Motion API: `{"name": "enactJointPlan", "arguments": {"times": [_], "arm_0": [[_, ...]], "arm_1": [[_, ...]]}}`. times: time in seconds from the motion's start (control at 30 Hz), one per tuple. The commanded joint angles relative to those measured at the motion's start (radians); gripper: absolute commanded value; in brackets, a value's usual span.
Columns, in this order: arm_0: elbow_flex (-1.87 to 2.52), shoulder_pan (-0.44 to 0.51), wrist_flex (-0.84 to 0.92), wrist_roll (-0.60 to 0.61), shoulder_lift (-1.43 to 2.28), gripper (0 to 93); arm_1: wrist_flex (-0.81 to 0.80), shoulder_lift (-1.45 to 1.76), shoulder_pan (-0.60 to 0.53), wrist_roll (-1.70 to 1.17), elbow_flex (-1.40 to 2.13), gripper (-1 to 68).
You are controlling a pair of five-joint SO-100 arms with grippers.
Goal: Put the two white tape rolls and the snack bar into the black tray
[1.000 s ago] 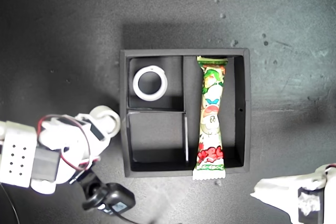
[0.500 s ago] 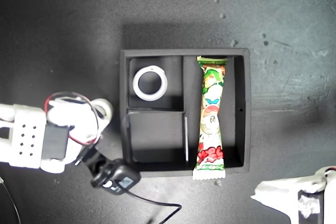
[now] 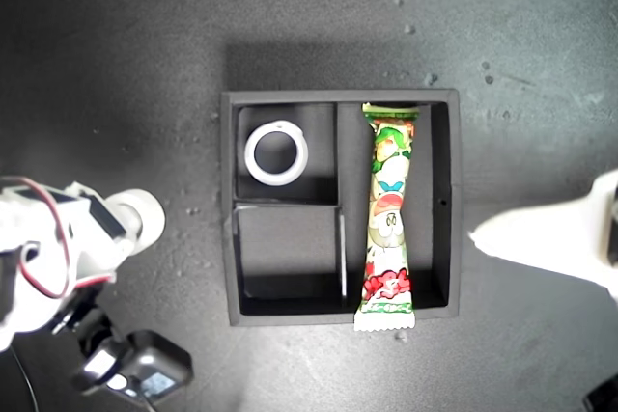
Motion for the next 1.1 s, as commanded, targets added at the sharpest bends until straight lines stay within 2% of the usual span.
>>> {"name": "enactJointPlan", "arguments": {"times": [0.0, 0.33, 0.6, 0.77, 1.07], "arm_0": [[-0.216, -0.012, 0.091, 0.051, 0.008, 0.0], [-0.667, -0.014, 0.176, 0.156, -0.305, 0.0], [-1.178, 0.011, 0.301, 0.195, -0.709, 0.0], [-1.33, 0.018, 0.304, 0.193, -0.867, 0.0], [-1.345, 0.037, 0.305, 0.14, -0.977, 0.0]], "arm_1": [[0.005, 0.112, 0.038, 0.074, 0.037, -0.5], [0.005, 0.488, 0.063, 0.276, 0.391, -0.6], [0.003, 0.799, 0.097, 0.385, 0.785, -0.6], [-0.002, 1.02, 0.12, 0.439, 1.081, -0.6], [-0.192, 1.643, 0.206, 0.538, 1.845, -0.6]]}}
